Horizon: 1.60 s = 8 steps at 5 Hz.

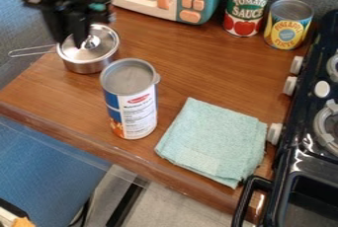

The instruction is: Move the green broccoli off the cloth

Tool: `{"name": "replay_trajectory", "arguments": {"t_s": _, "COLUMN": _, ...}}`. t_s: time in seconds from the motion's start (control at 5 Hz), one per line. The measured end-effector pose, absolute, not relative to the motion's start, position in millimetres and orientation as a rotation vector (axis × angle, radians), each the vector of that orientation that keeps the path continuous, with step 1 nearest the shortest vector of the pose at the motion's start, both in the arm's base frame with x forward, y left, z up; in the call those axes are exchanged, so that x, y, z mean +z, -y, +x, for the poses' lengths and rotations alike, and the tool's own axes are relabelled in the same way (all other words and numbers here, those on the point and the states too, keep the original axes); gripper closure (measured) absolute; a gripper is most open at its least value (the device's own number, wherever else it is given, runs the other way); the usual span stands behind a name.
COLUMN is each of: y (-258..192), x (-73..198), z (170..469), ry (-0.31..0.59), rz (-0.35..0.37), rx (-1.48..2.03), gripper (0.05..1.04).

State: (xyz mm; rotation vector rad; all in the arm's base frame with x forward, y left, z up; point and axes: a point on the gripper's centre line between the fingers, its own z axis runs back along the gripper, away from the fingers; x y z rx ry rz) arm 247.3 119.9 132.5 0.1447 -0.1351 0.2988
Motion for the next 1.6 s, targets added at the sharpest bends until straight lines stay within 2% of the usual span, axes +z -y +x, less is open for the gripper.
{"name": "replay_trajectory", "arguments": {"t_s": 0.2, "y": -148.3, "x": 108.6, "z": 238.2, "ry": 0.088, "rz": 0.133, "rx": 0.331, "gripper": 0.802}}
{"name": "replay_trajectory", "arguments": {"t_s": 0.4, "y": -153.8, "x": 93.2, "z": 231.2, "ry": 0.064, "rz": 0.143, "rx": 0.304, "gripper": 0.802}}
{"name": "replay_trajectory", "arguments": {"t_s": 0.6, "y": -155.9, "x": 69.0, "z": 227.6, "ry": 0.032, "rz": 0.106, "rx": 0.286, "gripper": 0.802}}
{"name": "replay_trajectory", "arguments": {"t_s": 0.8, "y": -156.3, "x": 45.2, "z": 230.6, "ry": 0.008, "rz": 0.064, "rx": 0.277, "gripper": 0.757}}
{"name": "replay_trajectory", "arguments": {"t_s": 1.2, "y": -155.1, "x": 40.9, "z": 229.4, "ry": -0.005, "rz": 0.044, "rx": 0.261, "gripper": 0.160}}
{"name": "replay_trajectory", "arguments": {"t_s": 1.4, "y": -153.7, "x": 75.7, "z": 229.6, "ry": 0.072, "rz": 0.070, "rx": 0.230, "gripper": 0.067}}
{"name": "replay_trajectory", "arguments": {"t_s": 1.6, "y": -151.2, "x": 100.8, "z": 225.2, "ry": 0.115, "rz": 0.074, "rx": 0.194, "gripper": 0.074}}
